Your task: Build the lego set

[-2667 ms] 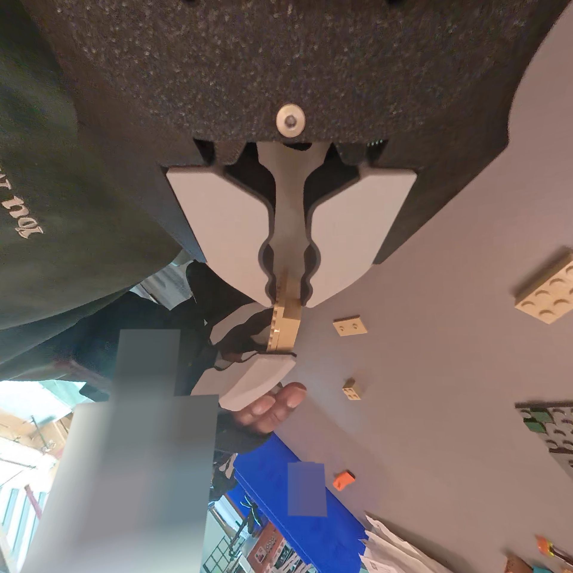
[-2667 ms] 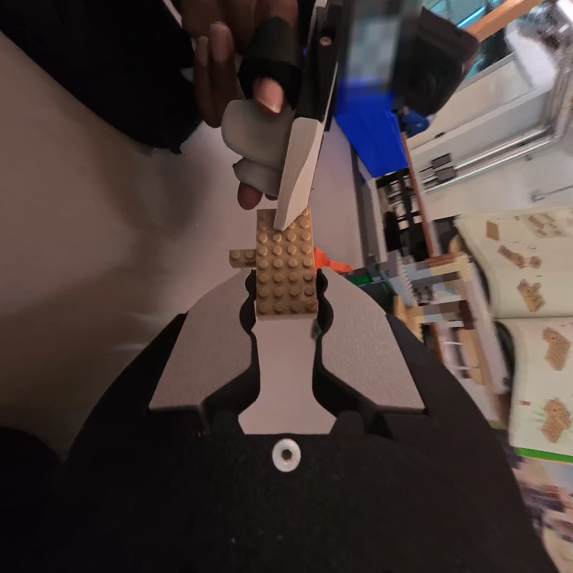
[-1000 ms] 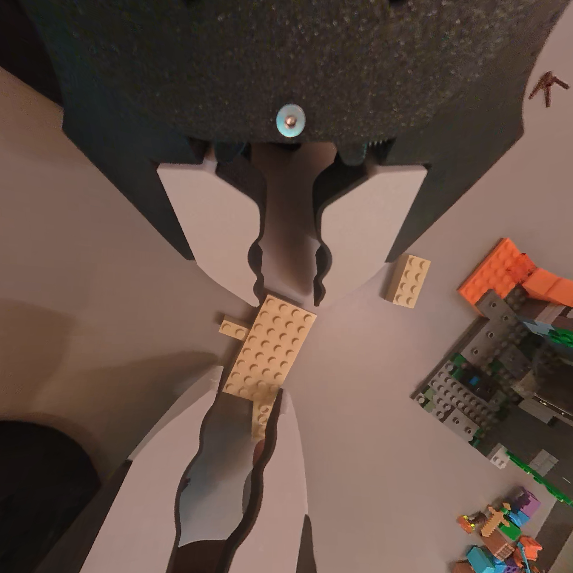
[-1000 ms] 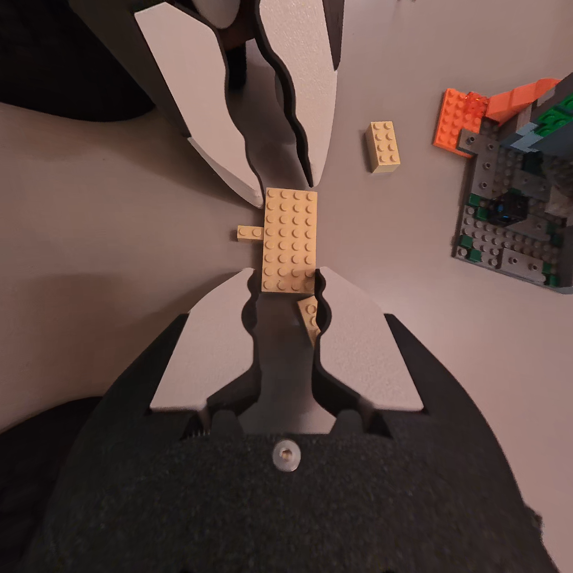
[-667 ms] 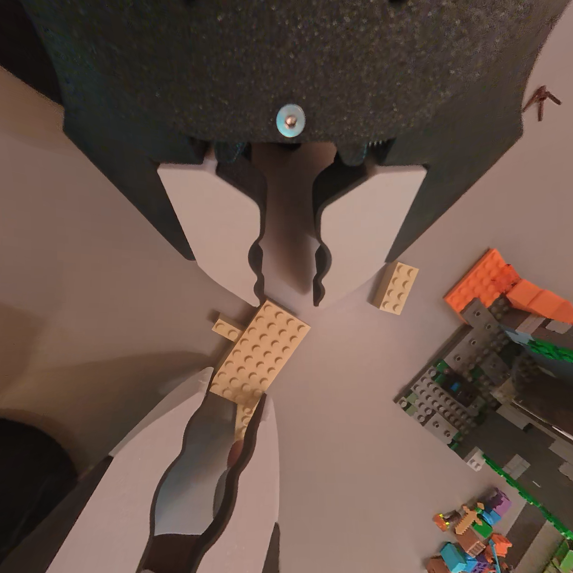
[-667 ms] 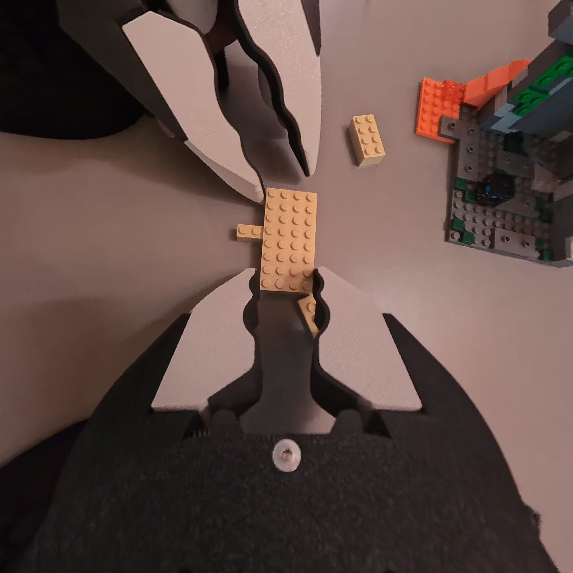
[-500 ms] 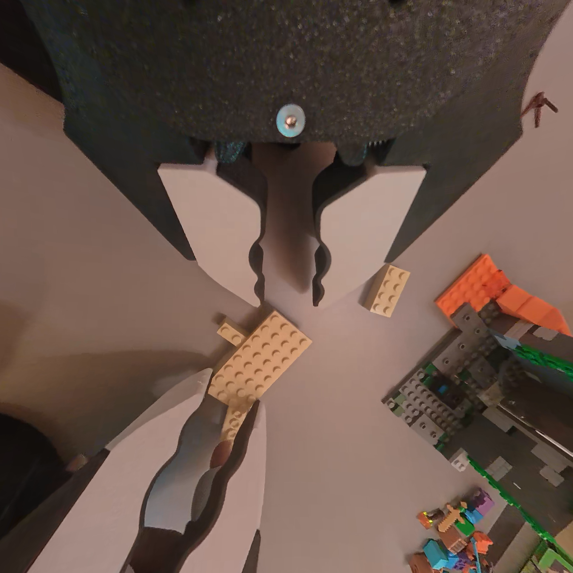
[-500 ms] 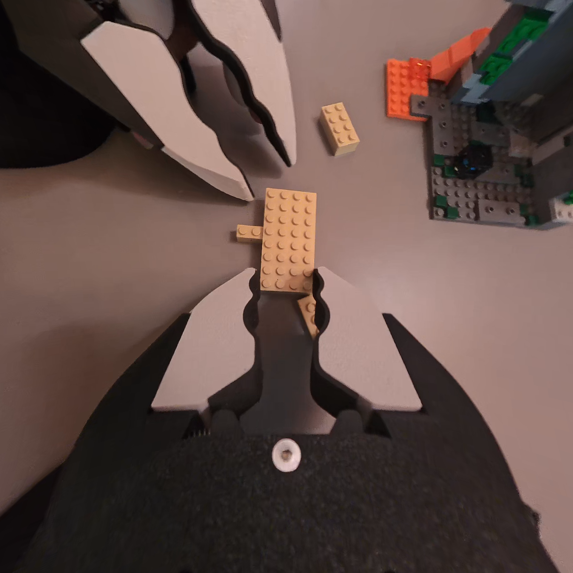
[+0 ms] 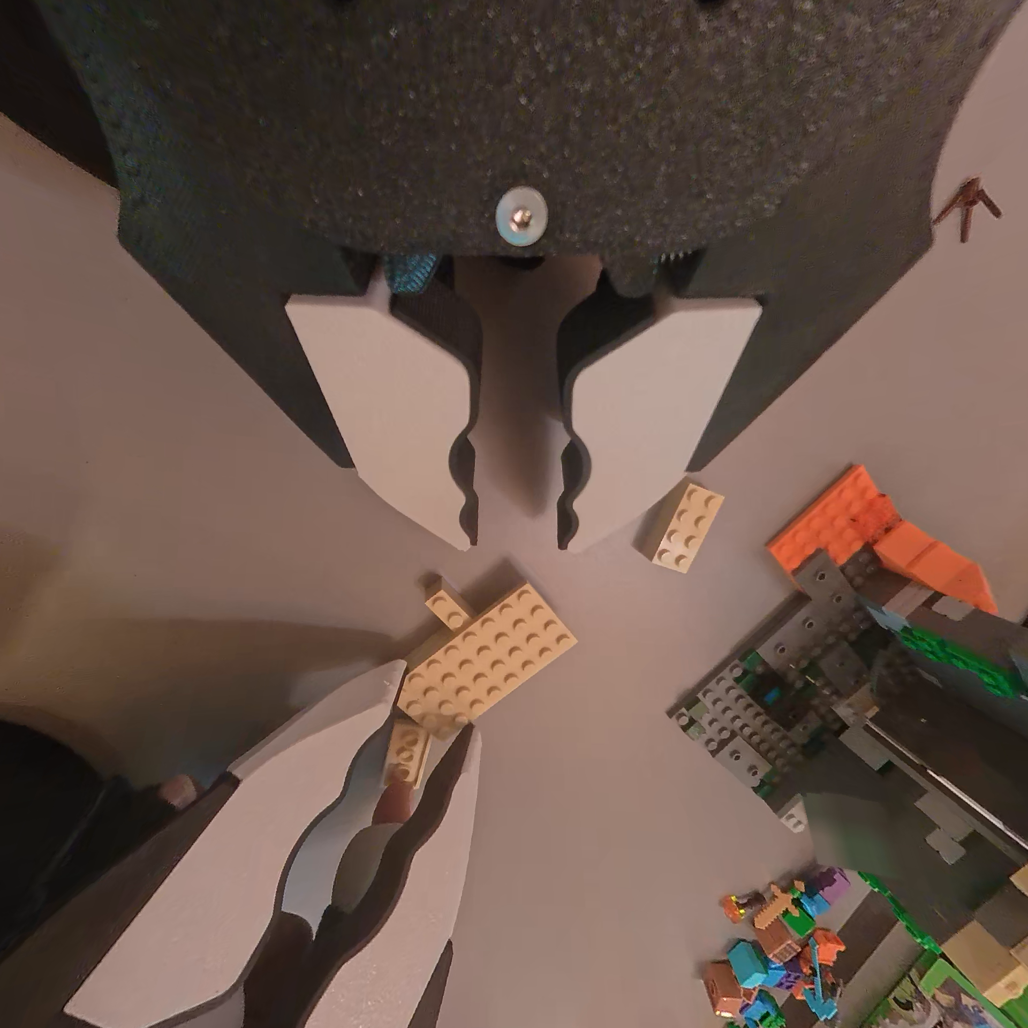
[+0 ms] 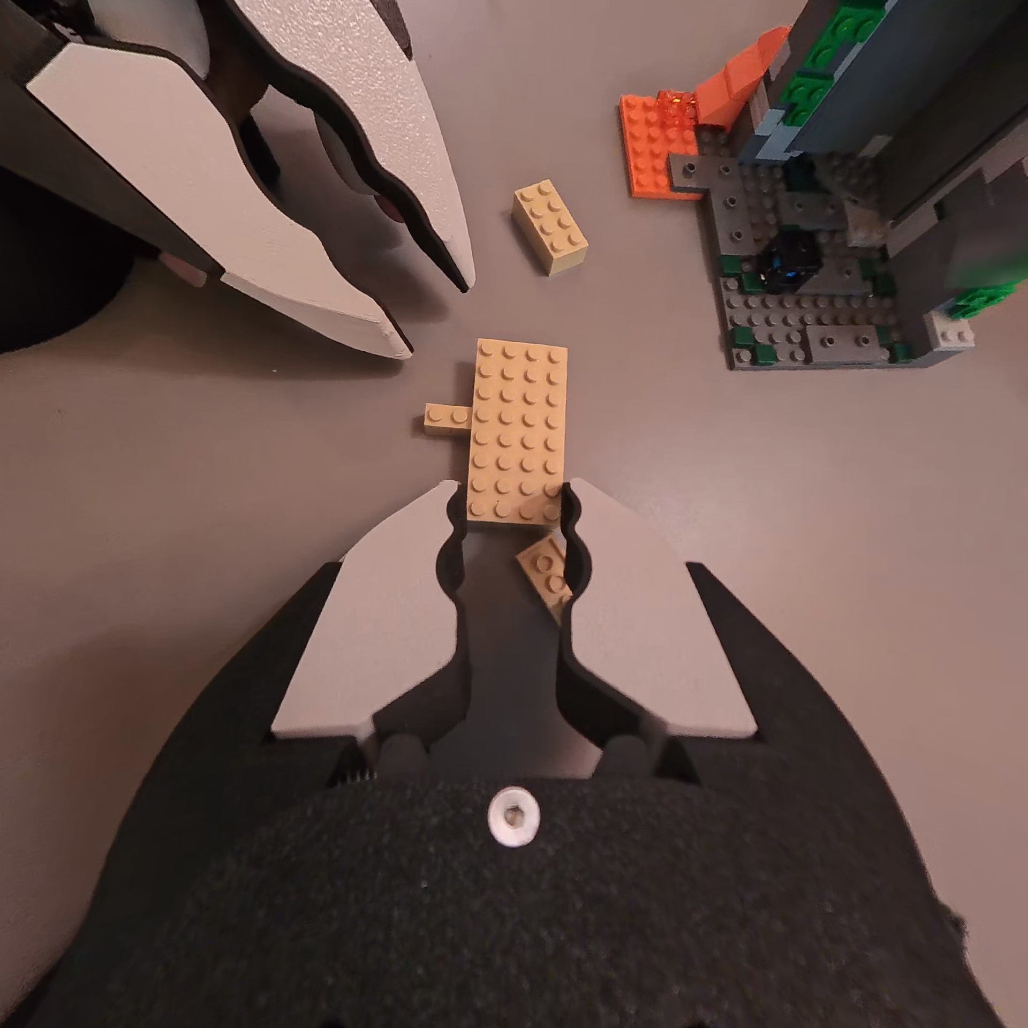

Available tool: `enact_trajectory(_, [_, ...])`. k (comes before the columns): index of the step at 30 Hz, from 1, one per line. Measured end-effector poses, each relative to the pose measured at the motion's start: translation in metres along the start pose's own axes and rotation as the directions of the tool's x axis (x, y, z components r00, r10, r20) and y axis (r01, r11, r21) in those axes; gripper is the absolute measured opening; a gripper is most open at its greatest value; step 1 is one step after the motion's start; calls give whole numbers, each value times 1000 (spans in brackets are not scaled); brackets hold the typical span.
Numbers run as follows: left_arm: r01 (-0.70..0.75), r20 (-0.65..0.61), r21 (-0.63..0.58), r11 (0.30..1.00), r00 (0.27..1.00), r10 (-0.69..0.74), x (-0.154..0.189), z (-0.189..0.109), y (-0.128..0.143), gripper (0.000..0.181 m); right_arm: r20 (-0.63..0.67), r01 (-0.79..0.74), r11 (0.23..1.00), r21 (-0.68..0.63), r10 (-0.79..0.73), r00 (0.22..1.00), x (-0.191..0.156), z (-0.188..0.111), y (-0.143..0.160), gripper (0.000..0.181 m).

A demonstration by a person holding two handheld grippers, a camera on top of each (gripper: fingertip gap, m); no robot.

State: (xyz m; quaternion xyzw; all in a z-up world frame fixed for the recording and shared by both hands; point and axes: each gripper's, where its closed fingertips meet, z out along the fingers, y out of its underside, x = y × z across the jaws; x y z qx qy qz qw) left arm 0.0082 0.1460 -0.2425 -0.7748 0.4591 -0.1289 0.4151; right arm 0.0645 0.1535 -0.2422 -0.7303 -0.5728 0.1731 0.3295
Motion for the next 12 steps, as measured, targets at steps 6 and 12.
enact_trajectory(6, [-10,5,7,1000,1000,10,1,-1,-1,26,-36,10,1000,-17,-10,999,-2,0,0,32])
enact_trajectory(12, [-10,7,15,1000,1000,10,0,-2,-1,26,-2,-15,1000,16,15,1000,-4,-4,-2,36])
